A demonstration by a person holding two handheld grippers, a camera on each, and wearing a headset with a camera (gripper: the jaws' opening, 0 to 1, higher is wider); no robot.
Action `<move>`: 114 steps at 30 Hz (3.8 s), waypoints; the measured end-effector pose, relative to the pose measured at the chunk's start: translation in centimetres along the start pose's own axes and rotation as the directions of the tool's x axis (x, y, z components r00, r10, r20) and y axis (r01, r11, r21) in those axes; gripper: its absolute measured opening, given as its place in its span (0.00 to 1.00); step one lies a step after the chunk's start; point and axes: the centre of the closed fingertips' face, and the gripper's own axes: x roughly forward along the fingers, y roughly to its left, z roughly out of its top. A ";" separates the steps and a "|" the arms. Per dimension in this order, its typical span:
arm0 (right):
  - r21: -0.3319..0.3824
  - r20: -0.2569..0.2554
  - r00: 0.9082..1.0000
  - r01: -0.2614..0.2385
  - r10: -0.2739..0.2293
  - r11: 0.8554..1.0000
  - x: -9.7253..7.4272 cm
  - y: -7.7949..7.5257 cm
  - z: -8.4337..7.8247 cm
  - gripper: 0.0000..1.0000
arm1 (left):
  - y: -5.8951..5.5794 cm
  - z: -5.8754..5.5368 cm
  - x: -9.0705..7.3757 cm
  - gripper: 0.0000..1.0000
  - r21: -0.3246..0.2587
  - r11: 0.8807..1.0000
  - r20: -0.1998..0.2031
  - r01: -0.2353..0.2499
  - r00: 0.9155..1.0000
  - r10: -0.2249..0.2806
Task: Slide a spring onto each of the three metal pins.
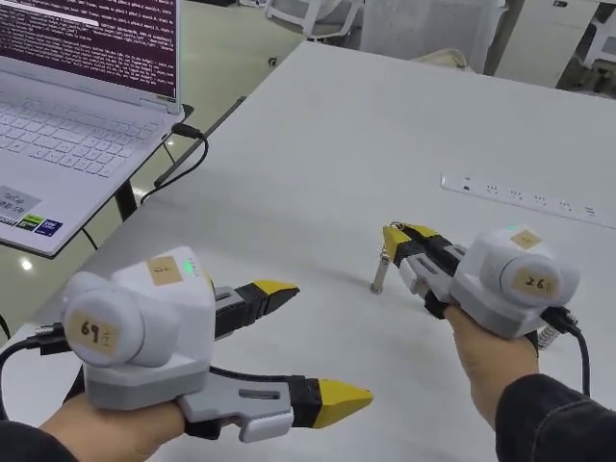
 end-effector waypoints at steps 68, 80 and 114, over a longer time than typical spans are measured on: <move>0.027 -0.169 0.985 -0.027 0.032 0.999 0.2 0.4 -6.3 0.09 | 0.9 -0.6 -0.1 0.73 -0.018 0.999 -0.017 -0.026 1.000 0.026; 0.027 -0.195 0.980 -0.024 0.029 0.999 -0.7 0.8 -7.2 0.10 | 1.0 -0.4 -0.2 0.73 -0.014 1.000 -0.015 -0.027 1.000 0.026; -0.005 -0.241 0.968 -0.080 0.077 0.997 -7.2 2.3 -6.6 0.19 | -1.0 0.9 -0.1 0.74 0.020 0.999 0.008 -0.033 0.999 0.032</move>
